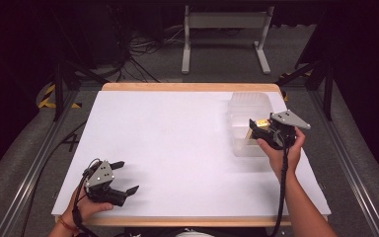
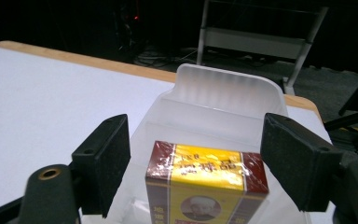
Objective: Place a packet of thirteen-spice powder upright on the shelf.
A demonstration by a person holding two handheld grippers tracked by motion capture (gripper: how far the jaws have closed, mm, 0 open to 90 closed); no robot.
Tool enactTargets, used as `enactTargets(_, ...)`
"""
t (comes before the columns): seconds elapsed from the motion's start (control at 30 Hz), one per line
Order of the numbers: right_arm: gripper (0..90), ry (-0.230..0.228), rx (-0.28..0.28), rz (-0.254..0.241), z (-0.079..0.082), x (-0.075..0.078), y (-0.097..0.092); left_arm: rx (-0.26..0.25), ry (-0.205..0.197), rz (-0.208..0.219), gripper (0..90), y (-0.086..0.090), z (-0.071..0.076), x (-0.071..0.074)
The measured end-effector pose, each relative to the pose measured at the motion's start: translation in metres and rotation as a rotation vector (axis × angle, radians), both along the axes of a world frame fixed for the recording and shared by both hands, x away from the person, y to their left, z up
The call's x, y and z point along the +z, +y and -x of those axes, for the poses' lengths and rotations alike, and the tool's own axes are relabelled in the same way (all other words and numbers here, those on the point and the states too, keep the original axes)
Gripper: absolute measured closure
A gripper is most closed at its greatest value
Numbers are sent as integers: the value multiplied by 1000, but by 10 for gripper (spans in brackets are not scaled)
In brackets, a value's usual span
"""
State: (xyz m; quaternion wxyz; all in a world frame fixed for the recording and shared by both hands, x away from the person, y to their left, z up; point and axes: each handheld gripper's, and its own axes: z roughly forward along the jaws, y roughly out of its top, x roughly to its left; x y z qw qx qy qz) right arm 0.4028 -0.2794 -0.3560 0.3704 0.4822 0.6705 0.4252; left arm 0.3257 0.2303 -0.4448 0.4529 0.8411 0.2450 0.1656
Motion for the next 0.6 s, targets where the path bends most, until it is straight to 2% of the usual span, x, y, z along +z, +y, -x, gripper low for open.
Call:
enactTargets(0.07,237,1,34,15,3,4,-1,2,0,-3,62,0,0,0)
enactTargets(0.13,234,4,44,25,4,5,-1,3,-1,-1,62,0,1,0)
enactTargets(0.33,222,14,136,96,16,13,-1,15,-3,-6,60,1,0,1)
enactTargets(0.6,212,20,196,150,30,13,-1,26,-20,-7,59,3,-3,2)
